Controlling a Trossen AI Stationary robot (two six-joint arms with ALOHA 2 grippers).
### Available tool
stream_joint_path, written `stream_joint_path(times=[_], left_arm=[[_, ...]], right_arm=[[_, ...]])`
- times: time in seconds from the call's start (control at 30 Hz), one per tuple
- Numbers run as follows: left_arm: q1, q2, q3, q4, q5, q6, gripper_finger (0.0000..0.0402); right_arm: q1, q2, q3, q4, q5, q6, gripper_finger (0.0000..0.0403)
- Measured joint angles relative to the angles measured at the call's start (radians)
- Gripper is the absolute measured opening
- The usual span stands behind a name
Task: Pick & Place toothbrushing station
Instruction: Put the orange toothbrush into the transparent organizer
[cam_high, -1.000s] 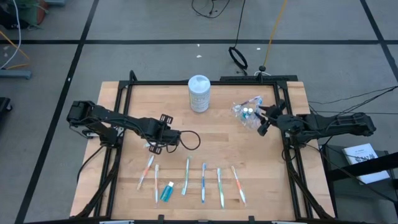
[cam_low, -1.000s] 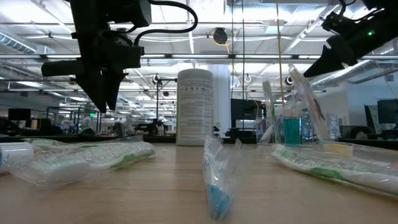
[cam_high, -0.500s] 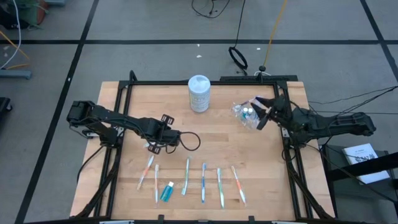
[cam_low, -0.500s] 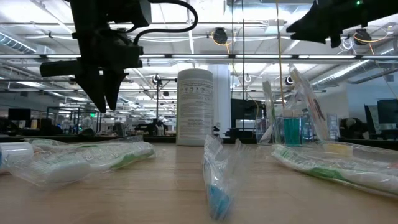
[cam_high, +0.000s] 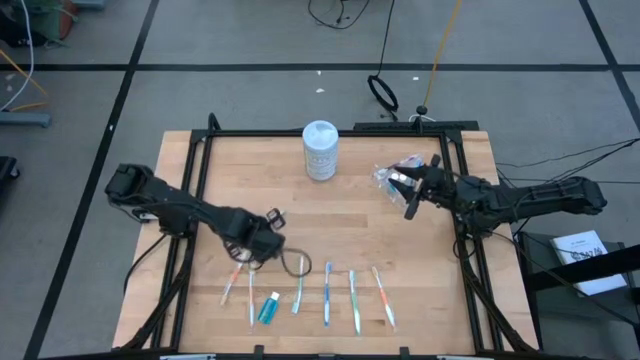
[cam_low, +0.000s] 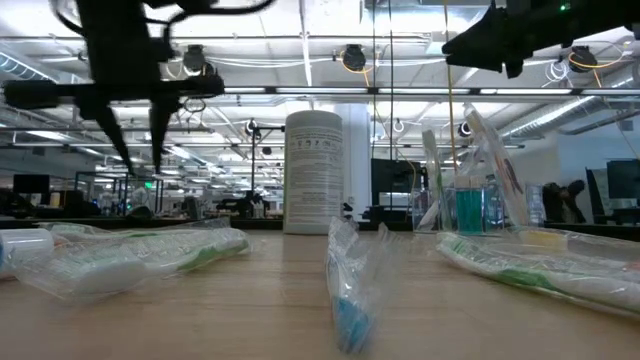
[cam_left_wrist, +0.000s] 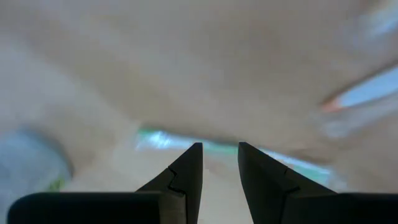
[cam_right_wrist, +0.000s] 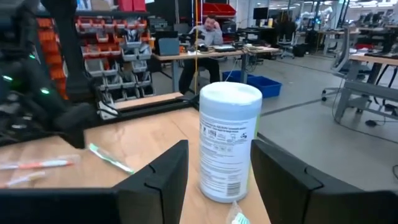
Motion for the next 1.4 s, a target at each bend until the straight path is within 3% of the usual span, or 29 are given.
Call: stream_joint_path(times=[0.23,0.4,0.67,0.9,1.03,1.4], left_arm=[[-0.117,0.000,-0.043,-0.092,0.210,0.016,0.0108],[-0.191,0.000,-0.134,-0.066,0.294,-0.011,0.0108],[-0.274,0.000,-0.262,0.154,0.190,0.025,0.0108],[-0.306,-0.001,-0.255,0.193,0.098,-0.048,0.0108],[-0.347,-0.009,-0.212,0.183,0.014,0.022,0.0108],[-0.394,-0.006,-0.184,0.152,0.129,0.102,0.0108]], right_arm=[[0.000,0.002,0.000,0.001,0.000,-0.006,0.0165],[0.000,0.002,0.000,0.001,0.000,-0.006,0.0165],[0.000,0.002,0.000,0.001,0.000,-0.013,0.0160],[0.000,0.002,0.000,0.002,0.000,-0.013,0.0160],[0.000,0.002,0.000,0.002,0.000,-0.013,0.0160],[0.000,0.001,0.000,0.002,0.000,-0.013,0.0159]])
